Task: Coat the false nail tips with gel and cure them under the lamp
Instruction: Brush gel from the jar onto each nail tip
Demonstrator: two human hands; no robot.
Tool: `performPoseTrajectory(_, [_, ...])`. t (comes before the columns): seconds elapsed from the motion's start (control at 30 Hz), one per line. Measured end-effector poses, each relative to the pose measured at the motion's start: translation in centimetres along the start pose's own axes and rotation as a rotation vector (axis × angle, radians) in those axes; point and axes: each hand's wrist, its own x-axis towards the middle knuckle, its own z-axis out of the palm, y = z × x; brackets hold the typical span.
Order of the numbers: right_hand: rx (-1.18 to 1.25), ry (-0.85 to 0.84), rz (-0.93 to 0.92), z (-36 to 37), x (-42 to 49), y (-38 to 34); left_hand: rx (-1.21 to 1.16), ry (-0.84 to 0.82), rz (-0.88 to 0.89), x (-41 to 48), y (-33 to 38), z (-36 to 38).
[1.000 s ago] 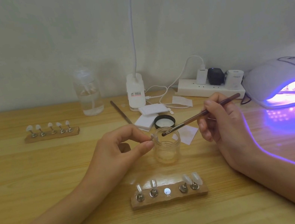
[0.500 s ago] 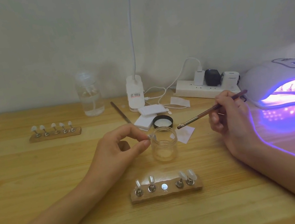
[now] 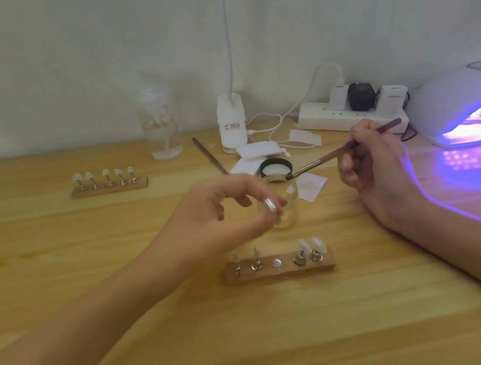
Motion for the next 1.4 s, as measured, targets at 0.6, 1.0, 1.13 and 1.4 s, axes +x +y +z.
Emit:
performPoseTrajectory(0.6, [-0.064, -0.037, -0.010, -0.1, 0.1, 0.2, 0.110, -0.032, -0.045, -1.9, -2.1, 2.1])
performPoseTrajectory(1.0, [-0.017, -0.056, -0.014, -0.2, 0.1, 0.3, 0.101, -0.065, -0.069, -2.0, -2.5, 1.6])
performPoseTrajectory(1.13, [-0.015, -0.067, -0.010, -0.2, 0.2, 0.3, 0.139, -0.105, -0.110, -1.5, -2.1, 1.7])
performPoseTrajectory(1.4, [-0.029, -0.078, -0.006, -0.1, 0.1, 0.3, 0.439, -0.020, 0.018, -1.3, -1.1, 3.1])
